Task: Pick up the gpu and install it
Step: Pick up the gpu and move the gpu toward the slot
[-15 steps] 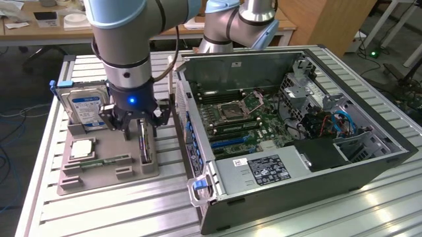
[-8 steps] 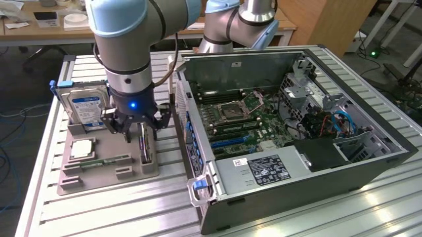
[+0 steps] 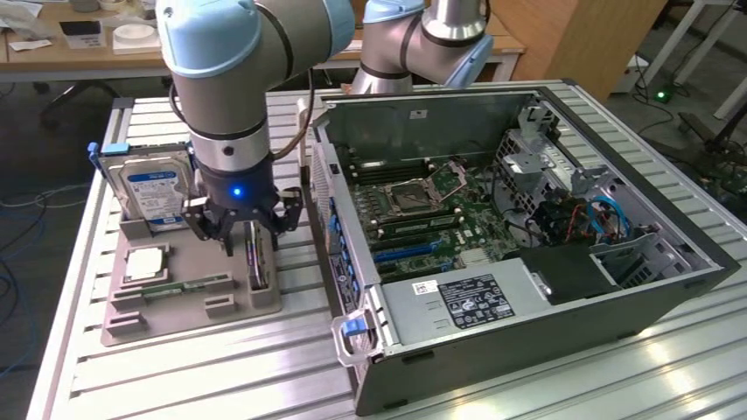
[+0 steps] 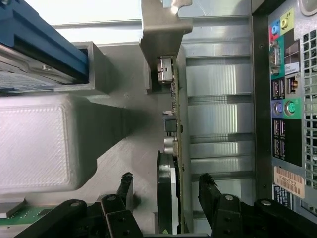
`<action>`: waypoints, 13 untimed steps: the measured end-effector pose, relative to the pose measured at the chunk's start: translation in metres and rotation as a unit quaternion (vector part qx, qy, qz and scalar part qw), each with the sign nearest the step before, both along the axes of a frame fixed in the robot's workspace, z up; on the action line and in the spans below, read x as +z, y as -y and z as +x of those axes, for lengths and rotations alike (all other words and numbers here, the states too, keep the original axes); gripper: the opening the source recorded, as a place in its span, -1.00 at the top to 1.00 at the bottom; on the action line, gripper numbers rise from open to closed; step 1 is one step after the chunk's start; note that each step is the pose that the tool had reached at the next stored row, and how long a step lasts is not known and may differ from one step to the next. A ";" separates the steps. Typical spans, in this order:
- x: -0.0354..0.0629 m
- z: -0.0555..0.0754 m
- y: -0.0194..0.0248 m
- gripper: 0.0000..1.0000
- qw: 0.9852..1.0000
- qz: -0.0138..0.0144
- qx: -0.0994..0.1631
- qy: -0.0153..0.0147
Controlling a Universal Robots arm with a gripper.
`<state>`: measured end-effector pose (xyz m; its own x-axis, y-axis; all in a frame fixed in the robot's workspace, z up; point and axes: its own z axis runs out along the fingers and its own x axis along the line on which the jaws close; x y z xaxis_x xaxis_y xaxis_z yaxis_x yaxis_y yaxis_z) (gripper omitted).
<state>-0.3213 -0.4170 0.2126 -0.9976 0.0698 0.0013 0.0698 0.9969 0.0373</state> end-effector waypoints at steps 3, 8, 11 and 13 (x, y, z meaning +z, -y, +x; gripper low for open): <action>-0.0001 0.000 0.0000 -0.29 1.000 0.000 0.000 0.000; -0.0002 0.000 0.0000 -0.29 1.000 0.000 0.000 0.000; -0.0002 0.000 -0.0032 -0.29 1.000 -0.003 0.000 0.000; -0.0002 0.000 -0.0046 -0.29 1.000 -0.005 0.000 0.000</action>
<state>-0.3213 -0.4124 0.2124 -0.9976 0.0699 0.0006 0.0698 0.9972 0.0278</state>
